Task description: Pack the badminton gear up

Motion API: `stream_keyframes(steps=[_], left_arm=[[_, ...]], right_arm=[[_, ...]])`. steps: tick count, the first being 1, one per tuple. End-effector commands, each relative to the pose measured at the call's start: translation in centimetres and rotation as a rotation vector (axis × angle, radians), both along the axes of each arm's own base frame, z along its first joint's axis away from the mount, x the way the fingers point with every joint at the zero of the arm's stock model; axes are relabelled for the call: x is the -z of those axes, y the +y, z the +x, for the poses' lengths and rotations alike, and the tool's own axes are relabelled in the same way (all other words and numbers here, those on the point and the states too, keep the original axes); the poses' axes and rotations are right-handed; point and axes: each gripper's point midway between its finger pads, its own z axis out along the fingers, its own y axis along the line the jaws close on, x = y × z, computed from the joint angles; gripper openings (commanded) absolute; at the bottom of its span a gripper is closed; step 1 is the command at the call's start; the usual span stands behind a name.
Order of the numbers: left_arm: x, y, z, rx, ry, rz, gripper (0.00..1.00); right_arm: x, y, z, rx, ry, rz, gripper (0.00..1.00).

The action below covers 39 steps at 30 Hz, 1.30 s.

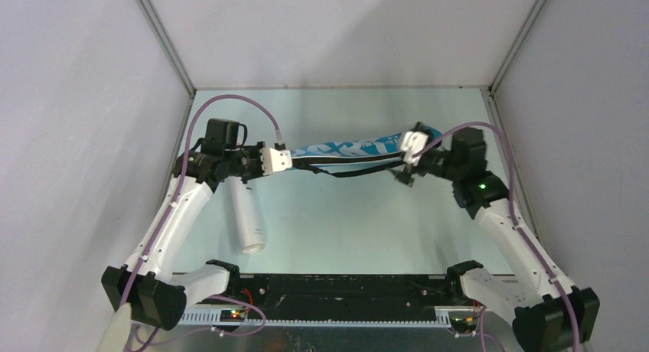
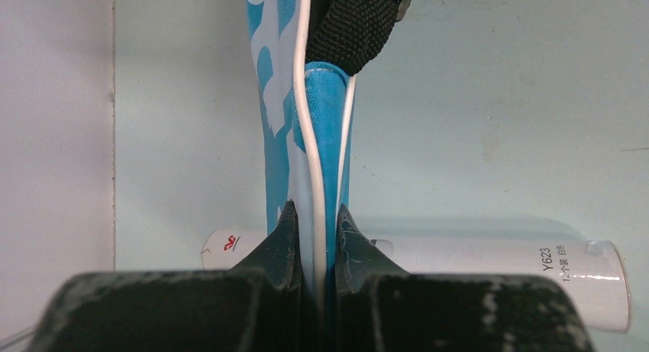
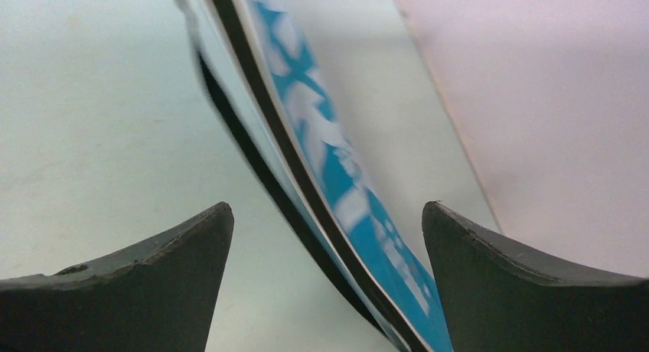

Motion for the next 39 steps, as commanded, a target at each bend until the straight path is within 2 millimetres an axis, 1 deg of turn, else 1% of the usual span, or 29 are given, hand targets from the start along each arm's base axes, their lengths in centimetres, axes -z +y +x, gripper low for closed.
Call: stream_keyframes(steps=[1, 5, 8, 9, 10, 11, 12, 13, 14, 15, 16, 17, 18, 20, 21, 22, 23, 24, 25, 26, 27, 28, 29, 30, 31, 32, 35, 37, 39], left_arm=[[-5.2, -1.7, 0.7, 0.056, -0.172, -0.069, 0.0], [-5.1, -2.0, 0.1, 0.083, -0.168, -0.052, 0.0], [-5.4, -2.4, -0.2, 0.093, -0.169, -0.052, 0.0], [-5.5, -2.4, -0.2, 0.096, -0.167, -0.053, 0.0], [-5.6, -2.6, -0.3, 0.097, -0.166, -0.056, 0.0], [-5.6, -2.6, -0.3, 0.096, -0.164, -0.055, 0.0], [-5.7, -2.8, -0.3, 0.099, -0.166, -0.058, 0.0], [-5.7, -2.8, -0.4, 0.101, -0.163, -0.059, 0.0], [-5.9, -2.9, -0.4, 0.103, -0.166, -0.061, 0.0], [-6.1, -3.0, -0.4, 0.101, -0.169, -0.063, 0.0], [-6.2, -3.0, -0.3, 0.099, -0.171, -0.064, 0.0], [-6.5, -3.0, -0.3, 0.101, -0.174, -0.065, 0.0], [-6.6, -3.1, -0.4, 0.098, -0.174, -0.069, 0.0], [-7.2, -3.2, -0.4, 0.098, -0.183, -0.082, 0.0], [-7.6, -3.3, -0.4, 0.099, -0.192, -0.09, 0.0], [-8.3, -3.4, -0.3, 0.098, -0.216, -0.103, 0.0], [-8.6, -3.5, -0.3, 0.085, -0.22, -0.12, 0.03], [-9.7, -3.5, 0.1, 0.075, -0.269, -0.142, 0.22], [-9.9, -3.6, 0.1, 0.06, -0.274, -0.162, 0.39], [-11.5, -3.6, 0.5, 0.044, -0.347, -0.19, 0.81], [-11.7, -3.8, 0.5, 0.021, -0.356, -0.221, 0.9], [-14.3, -3.5, 1.0, -0.021, -0.46, -0.269, 0.97], [-15.5, -3.2, 0.8, -0.086, -0.483, -0.337, 0.99], [-18.9, -3.2, 1.2, -0.114, -0.594, -0.426, 0.99], [-20.0, -2.2, 1.2, -0.223, -0.595, -0.525, 0.99], [-22.8, -1.8, 1.2, -0.264, -0.668, -0.618, 1.0], [-27.8, 2.3, 1.1, -0.598, -0.658, -0.966, 1.0], [-28.7, 4.0, 0.8, -0.741, -0.61, -1.144, 1.0], [-28.3, 4.4, 0.4, -0.777, -0.574, -1.211, 1.0]], right_arm=[[3.3, 3.6, -0.6, -0.147, -0.031, -0.137, 0.96], [4.2, 5.9, 1.2, -0.211, -0.007, -0.135, 0.96], [5.6, 7.5, 3.5, -0.225, 0.022, -0.161, 0.96], [6.9, 7.9, 4.1, -0.232, 0.054, -0.168, 0.96], [6.3, 8.7, 4.6, -0.25, 0.042, -0.151, 0.95], [7.5, 9.2, 5.1, -0.261, 0.075, -0.154, 0.95], [7.1, 9.9, 5.6, -0.276, 0.07, -0.142, 0.95], [8.2, 10.4, 6.0, -0.283, 0.095, -0.142, 0.95], [8.0, 11.0, 6.2, -0.298, 0.095, -0.135, 0.95], [9.1, 11.5, 6.4, -0.308, 0.121, -0.139, 0.93], [8.9, 12.0, 6.7, -0.316, 0.119, -0.133, 0.92], [9.8, 12.4, 6.7, -0.325, 0.146, -0.136, 0.91], [9.6, 12.8, 6.8, -0.335, 0.146, -0.132, 0.89], [10.0, 13.3, 6.7, -0.347, 0.163, -0.134, 0.8], [9.9, 13.5, 6.6, -0.349, 0.169, -0.132, 0.59], [9.7, 13.5, 6.7, -0.344, 0.173, -0.125, 0.44], [9.1, 13.5, 6.7, -0.328, 0.176, -0.108, 0.18], [8.6, 13.5, 6.8, -0.316, 0.175, -0.099, 0.09], [7.5, 13.4, 7.0, -0.28, 0.175, -0.073, 0.01], [6.0, 13.3, 7.2, -0.251, 0.173, -0.034, 0.0], [5.2, 12.9, 7.6, -0.21, 0.172, -0.016, 0.0], [3.4, 12.5, 7.9, -0.162, 0.183, 0.044, 0.0], [1.8, 12.0, 8.5, -0.109, 0.166, 0.082, 0.0], [-0.2, 11.4, 9.1, -0.051, 0.188, 0.173, 0.0], [-1.5, 11.1, 9.3, -0.025, 0.203, 0.222, 0.0], [-3.4, 10.2, 9.5, 0.018, 0.269, 0.331, 0.0], [-7.5, 8.7, 10.2, 0.116, 0.462, 0.591, 0.0], [-8.7, 8.5, 10.0, 0.135, 0.586, 0.696, 0.0], [-9.5, 8.5, 9.7, 0.17, 0.642, 0.758, 0.0]])
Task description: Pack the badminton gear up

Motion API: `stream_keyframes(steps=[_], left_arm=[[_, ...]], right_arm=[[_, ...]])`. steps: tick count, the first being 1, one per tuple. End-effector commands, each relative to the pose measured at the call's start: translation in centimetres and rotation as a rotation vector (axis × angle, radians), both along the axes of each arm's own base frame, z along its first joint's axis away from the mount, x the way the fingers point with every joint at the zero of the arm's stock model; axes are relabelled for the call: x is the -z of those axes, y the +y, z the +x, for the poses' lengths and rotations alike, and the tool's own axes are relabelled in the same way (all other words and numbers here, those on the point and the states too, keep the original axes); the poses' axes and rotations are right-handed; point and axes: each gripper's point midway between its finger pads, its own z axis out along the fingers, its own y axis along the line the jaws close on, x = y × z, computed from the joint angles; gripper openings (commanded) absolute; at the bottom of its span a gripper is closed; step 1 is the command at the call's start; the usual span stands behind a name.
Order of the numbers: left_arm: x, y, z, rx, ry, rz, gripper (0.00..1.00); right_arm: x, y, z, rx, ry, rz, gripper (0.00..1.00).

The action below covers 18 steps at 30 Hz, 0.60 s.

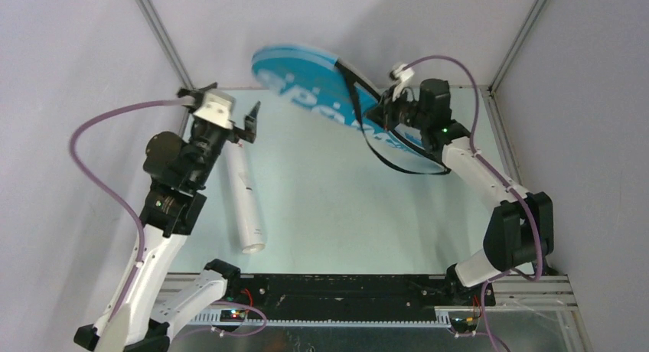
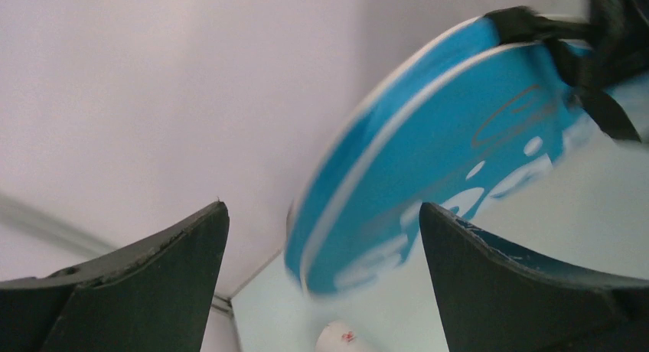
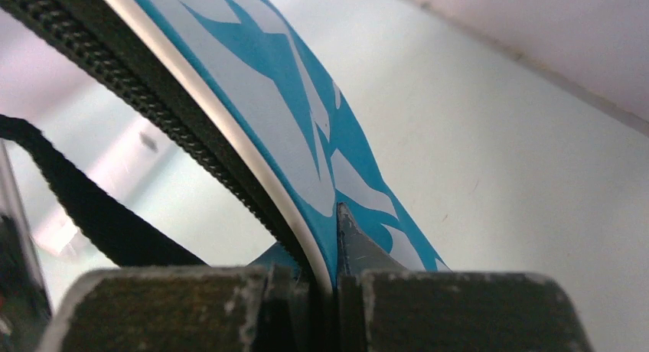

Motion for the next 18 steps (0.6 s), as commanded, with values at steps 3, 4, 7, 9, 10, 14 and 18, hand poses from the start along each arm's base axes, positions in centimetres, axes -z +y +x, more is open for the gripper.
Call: stream_keyframes(steps=[3, 4, 7, 9, 10, 14, 18], left_arm=[[-3.1, 3.4, -1.5, -0.113, -0.025, -0.584, 1.0], [-3.3, 3.6, -2.4, -0.096, -0.038, -0.602, 1.0], [-0.7, 2.8, -3.2, -0.047, 0.012, -0.614, 1.0], [0.9, 2.3, -3.8, -0.016, 0.048, -0.623, 1.0], [1.5, 2.5, -4.1, -0.019, 0.06, -0.632, 1.0], [5.2, 3.4, -3.9, -0.092, 0.141, -0.708, 1.0], [8.2, 3.8, -3.6, -0.136, 0.199, -0.756, 1.0]], right_arm=[[-11.0, 0.5, -1.3, 0.103, 0.203, 0.425, 0.0], [-11.0, 0.9, -2.0, 0.067, 0.235, 0.434, 0.0], [-11.1, 3.0, -3.8, -0.002, 0.336, 0.473, 0.0], [-10.9, 4.9, -4.9, -0.054, 0.426, 0.507, 0.0], [-10.5, 6.3, -5.6, -0.083, 0.505, 0.531, 0.0], [-10.0, 10.6, -6.4, -0.16, 0.668, 0.682, 0.0], [-6.1, 14.1, -5.6, -0.066, 0.814, 0.773, 0.0]])
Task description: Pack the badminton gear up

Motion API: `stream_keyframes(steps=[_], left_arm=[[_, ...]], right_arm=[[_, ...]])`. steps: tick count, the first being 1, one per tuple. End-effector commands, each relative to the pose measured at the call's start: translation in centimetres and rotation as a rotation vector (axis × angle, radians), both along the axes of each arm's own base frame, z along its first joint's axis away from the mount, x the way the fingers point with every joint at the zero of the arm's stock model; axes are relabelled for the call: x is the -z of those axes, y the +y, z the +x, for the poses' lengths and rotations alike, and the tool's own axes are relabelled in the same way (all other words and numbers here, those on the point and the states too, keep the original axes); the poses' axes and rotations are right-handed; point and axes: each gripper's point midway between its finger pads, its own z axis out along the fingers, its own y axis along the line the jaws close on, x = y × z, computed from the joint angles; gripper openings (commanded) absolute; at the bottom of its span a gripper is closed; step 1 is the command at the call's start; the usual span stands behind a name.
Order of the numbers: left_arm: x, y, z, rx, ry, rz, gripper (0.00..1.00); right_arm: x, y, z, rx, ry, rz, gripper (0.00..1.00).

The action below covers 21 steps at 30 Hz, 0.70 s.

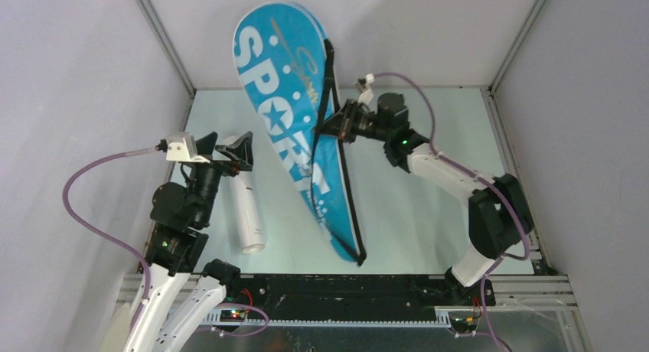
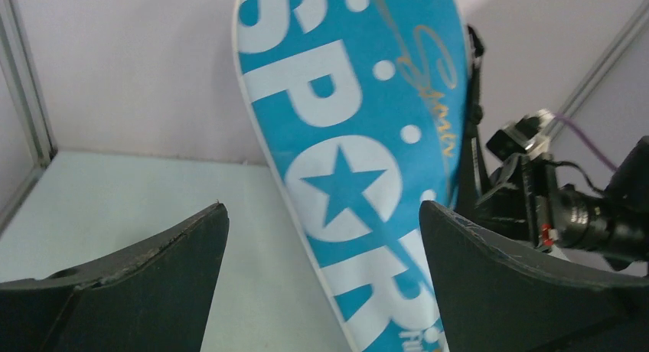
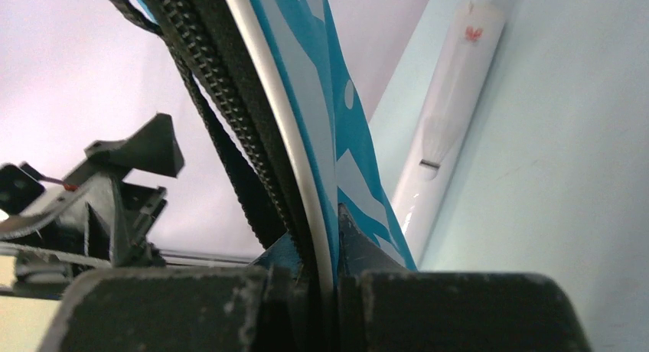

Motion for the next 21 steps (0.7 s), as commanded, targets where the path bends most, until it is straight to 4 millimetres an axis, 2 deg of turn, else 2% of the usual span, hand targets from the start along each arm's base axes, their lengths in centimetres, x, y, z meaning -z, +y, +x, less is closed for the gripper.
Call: stream_keyframes(steps=[1, 2, 3, 5, 6, 7, 8, 9, 10, 11, 12, 13, 14, 15, 16, 20, 21], left_arm=[[2.8, 0.4, 0.3, -0.027, 0.083, -0.096, 1.0], [3.1, 0.3, 0.4, -0.028, 0.093, -0.1, 1.0], [3.7, 0.3, 0.5, -0.029, 0.107, -0.1, 1.0], [4.5, 0.1, 0.8, -0.027, 0.128, -0.102, 1.0], [4.7, 0.0, 1.0, -0.026, 0.137, -0.103, 1.0], [5.2, -0.2, 1.3, -0.022, 0.154, -0.098, 1.0], [5.3, -0.3, 1.4, -0.021, 0.161, -0.098, 1.0], [5.8, -0.5, 1.7, -0.021, 0.181, -0.092, 1.0], [5.9, -0.5, 1.8, -0.023, 0.189, -0.09, 1.0], [6.4, -0.6, 2.1, -0.025, 0.21, -0.082, 1.0], [6.7, -0.7, 2.2, -0.024, 0.222, -0.078, 1.0], [7.0, -0.7, 2.3, -0.027, 0.23, -0.076, 1.0], [7.3, -0.7, 2.4, -0.031, 0.238, -0.075, 1.0], [7.4, -0.7, 2.5, -0.033, 0.239, -0.078, 1.0], [7.7, -0.6, 2.6, -0.038, 0.245, -0.079, 1.0], [8.2, -0.4, 2.9, -0.057, 0.258, -0.076, 1.0], [8.3, -0.3, 3.0, -0.063, 0.261, -0.076, 1.0]], right_arm=[[-1.2, 3.3, 0.7, 0.068, 0.151, 0.207, 0.01], [0.0, 4.2, 0.8, 0.07, 0.196, 0.223, 0.05], [0.9, 4.4, 1.3, 0.105, 0.22, 0.229, 0.06], [4.2, 5.3, 2.7, 0.154, 0.304, 0.225, 0.06], [4.8, 5.5, 3.2, 0.177, 0.345, 0.243, 0.07], [6.6, 5.9, 3.7, 0.192, 0.383, 0.235, 0.08], [6.6, 6.1, 4.0, 0.203, 0.403, 0.267, 0.06], [8.0, 6.5, 4.4, 0.209, 0.431, 0.262, 0.05], [7.9, 6.9, 4.7, 0.203, 0.424, 0.263, 0.05], [9.3, 7.2, 5.1, 0.205, 0.423, 0.229, 0.05], [9.6, 7.6, 5.4, 0.208, 0.425, 0.206, 0.07], [11.3, 8.0, 5.5, 0.212, 0.426, 0.153, 0.08], [11.2, 8.3, 5.9, 0.209, 0.406, 0.145, 0.09], [12.7, 8.6, 6.0, 0.21, 0.407, 0.101, 0.12], [12.5, 9.0, 6.2, 0.197, 0.391, 0.092, 0.14], [15.5, 9.6, 7.0, 0.16, 0.368, -0.038, 0.28], [15.6, 9.6, 7.1, 0.147, 0.344, -0.072, 0.34]])
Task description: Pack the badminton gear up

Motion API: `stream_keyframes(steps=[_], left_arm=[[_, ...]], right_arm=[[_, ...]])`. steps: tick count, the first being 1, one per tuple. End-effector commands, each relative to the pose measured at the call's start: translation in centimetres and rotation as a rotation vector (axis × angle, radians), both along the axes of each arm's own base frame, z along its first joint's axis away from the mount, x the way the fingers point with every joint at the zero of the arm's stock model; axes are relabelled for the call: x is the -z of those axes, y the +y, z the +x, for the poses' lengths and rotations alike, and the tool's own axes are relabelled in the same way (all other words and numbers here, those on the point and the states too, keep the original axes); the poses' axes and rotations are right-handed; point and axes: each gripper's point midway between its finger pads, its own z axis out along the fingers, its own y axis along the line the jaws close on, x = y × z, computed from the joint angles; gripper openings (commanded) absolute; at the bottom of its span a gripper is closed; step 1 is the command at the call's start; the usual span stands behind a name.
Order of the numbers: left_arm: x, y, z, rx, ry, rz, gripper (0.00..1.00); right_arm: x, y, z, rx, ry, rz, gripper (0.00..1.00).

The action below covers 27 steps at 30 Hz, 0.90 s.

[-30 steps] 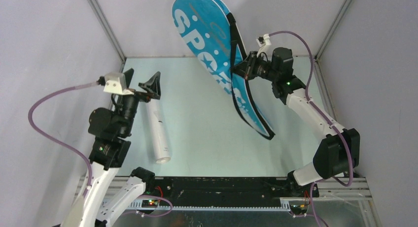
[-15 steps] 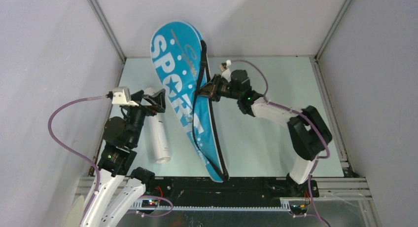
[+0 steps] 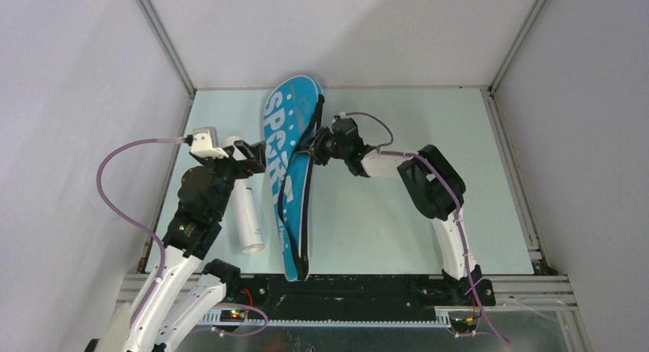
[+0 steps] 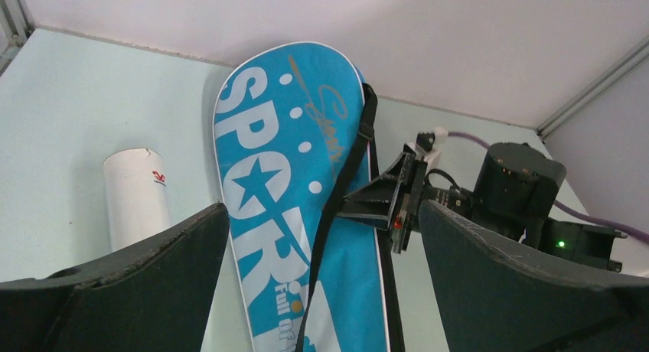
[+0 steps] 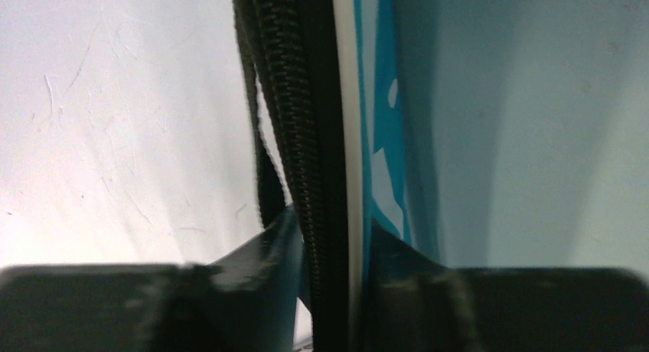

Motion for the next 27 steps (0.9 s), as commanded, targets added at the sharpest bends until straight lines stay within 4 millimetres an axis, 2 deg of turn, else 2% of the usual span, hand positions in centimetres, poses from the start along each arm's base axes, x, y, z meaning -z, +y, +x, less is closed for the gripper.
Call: stream_keyframes(steps=[1, 2, 5, 6, 7, 8, 9, 10, 11, 12, 14, 17, 18, 19, 20, 21, 22, 23, 24, 25, 26, 27], left_arm=[[-0.2, 0.7, 0.2, -0.05, -0.007, -0.024, 1.0], [-0.2, 0.9, 0.3, -0.059, -0.005, -0.02, 1.0], [-0.2, 1.5, 0.2, -0.09, 0.003, -0.006, 1.0], [-0.2, 1.7, 0.2, -0.101, 0.004, -0.002, 1.0], [-0.2, 1.8, 0.2, -0.103, 0.003, 0.0, 1.0], [-0.2, 1.9, 0.2, -0.108, 0.004, 0.003, 1.0], [-0.2, 1.9, 0.2, -0.11, 0.006, 0.007, 1.0], [-0.2, 2.1, 0.2, -0.117, 0.007, 0.01, 1.0], [0.0, 2.2, 0.2, -0.122, 0.013, 0.015, 1.0], [-0.1, 2.4, 0.2, -0.134, 0.014, 0.02, 1.0], [0.1, 2.6, 0.3, -0.146, 0.022, 0.031, 1.0], [0.2, 3.0, 0.4, -0.165, 0.032, 0.048, 1.0], [0.1, 3.0, 0.5, -0.168, 0.034, 0.055, 1.0], [0.2, 3.2, 0.5, -0.174, 0.036, 0.063, 1.0], [0.3, 3.2, 0.6, -0.179, 0.04, 0.069, 1.0], [0.3, 3.4, 0.6, -0.19, 0.041, 0.076, 1.0], [0.4, 3.6, 0.6, -0.196, 0.045, 0.081, 1.0], [0.5, 3.9, 0.6, -0.213, 0.047, 0.084, 1.0], [0.7, 4.0, 0.7, -0.221, 0.051, 0.085, 1.0], [0.7, 4.1, 0.7, -0.231, 0.052, 0.085, 1.0], [1.0, 4.1, 0.7, -0.231, 0.057, 0.087, 0.99], [1.1, 4.1, 0.7, -0.23, 0.059, 0.087, 0.99]], right_arm=[[-3.7, 1.6, 1.4, -0.099, -0.175, -0.015, 0.38], [-3.3, 1.5, 1.4, -0.118, -0.195, -0.055, 0.49], [-2.3, -0.3, 1.9, -0.104, -0.211, -0.159, 0.63], [-1.0, -1.5, 2.1, -0.089, -0.199, -0.226, 0.72], [-1.1, -2.6, 2.5, -0.076, -0.219, -0.26, 0.76], [0.0, -3.9, 2.6, -0.051, -0.199, -0.321, 0.86], [-0.2, -5.2, 3.1, -0.039, -0.223, -0.359, 0.93], [0.9, -6.7, 3.0, -0.016, -0.199, -0.422, 0.98], [0.6, -8.0, 3.3, -0.011, -0.227, -0.465, 0.99], [1.7, -9.6, 3.1, 0.007, -0.205, -0.536, 0.99], [2.0, -12.5, 3.1, 0.027, -0.224, -0.657, 0.99], [1.8, -17.2, 2.6, 0.041, -0.253, -0.858, 0.99], [1.0, -18.7, 2.9, 0.081, -0.272, -0.914, 0.99], [1.5, -20.1, 2.4, 0.077, -0.268, -0.968, 0.99], [0.2, -21.6, 2.6, 0.126, -0.289, -0.997, 0.99], [0.5, -22.6, 2.1, 0.138, -0.297, -1.019, 0.99], [-1.6, -24.1, 2.3, 0.202, -0.332, -1.023, 0.99], [-1.4, -25.1, 1.9, 0.221, -0.342, -1.036, 0.99], [-3.8, -26.7, 2.0, 0.293, -0.385, -1.034, 0.99], [-3.5, -28.3, 1.5, 0.329, -0.393, -1.067, 0.99], [-5.9, -30.1, 1.4, 0.398, -0.433, -1.058, 0.99], [-5.7, -31.6, 0.8, 0.44, -0.436, -1.074, 0.99]])
